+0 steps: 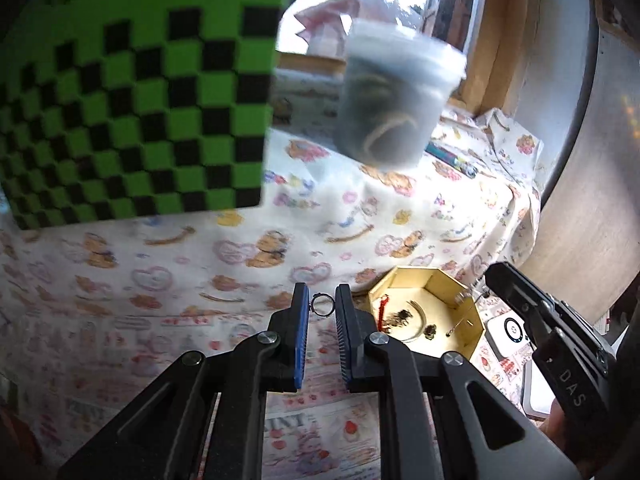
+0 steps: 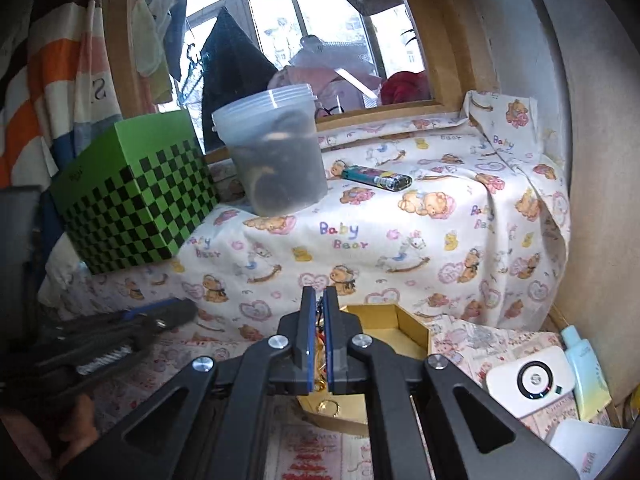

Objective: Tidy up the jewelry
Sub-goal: 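Carry the chain charm and ring over the gold box and open both tools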

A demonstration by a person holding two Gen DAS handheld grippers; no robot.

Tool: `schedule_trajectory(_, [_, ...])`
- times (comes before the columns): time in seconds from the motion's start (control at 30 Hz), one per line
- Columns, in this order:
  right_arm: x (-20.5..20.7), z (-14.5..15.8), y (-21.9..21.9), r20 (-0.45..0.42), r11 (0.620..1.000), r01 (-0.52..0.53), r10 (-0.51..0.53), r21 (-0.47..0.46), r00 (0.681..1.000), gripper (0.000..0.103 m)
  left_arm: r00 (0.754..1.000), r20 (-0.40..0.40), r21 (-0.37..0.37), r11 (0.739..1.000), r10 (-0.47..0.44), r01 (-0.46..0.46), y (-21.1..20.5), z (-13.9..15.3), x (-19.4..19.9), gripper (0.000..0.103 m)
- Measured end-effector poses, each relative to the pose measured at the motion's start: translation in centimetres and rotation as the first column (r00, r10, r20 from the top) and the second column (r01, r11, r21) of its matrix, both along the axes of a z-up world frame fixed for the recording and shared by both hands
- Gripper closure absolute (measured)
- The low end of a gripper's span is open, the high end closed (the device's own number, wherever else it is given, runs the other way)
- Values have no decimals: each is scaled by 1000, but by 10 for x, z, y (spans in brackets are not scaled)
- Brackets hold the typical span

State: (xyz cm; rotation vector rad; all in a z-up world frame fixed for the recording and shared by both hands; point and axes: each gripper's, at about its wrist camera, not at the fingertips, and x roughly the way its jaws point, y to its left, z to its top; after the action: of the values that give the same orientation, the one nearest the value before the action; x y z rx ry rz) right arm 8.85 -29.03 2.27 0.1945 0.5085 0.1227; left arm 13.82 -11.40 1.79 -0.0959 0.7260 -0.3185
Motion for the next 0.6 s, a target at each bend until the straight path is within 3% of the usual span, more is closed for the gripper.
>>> schedule_trajectory(0.33, [11, -12, -17, -33, 992, -24, 28, 121, 999, 100, 997, -36, 3, 998, -68, 68, -27, -12, 10, 91])
schedule_trajectory(0.6, [20, -20, -35, -72, 969, -47, 67, 242, 995, 100, 989, -94, -50, 993, -116, 111, -31, -23, 25, 90])
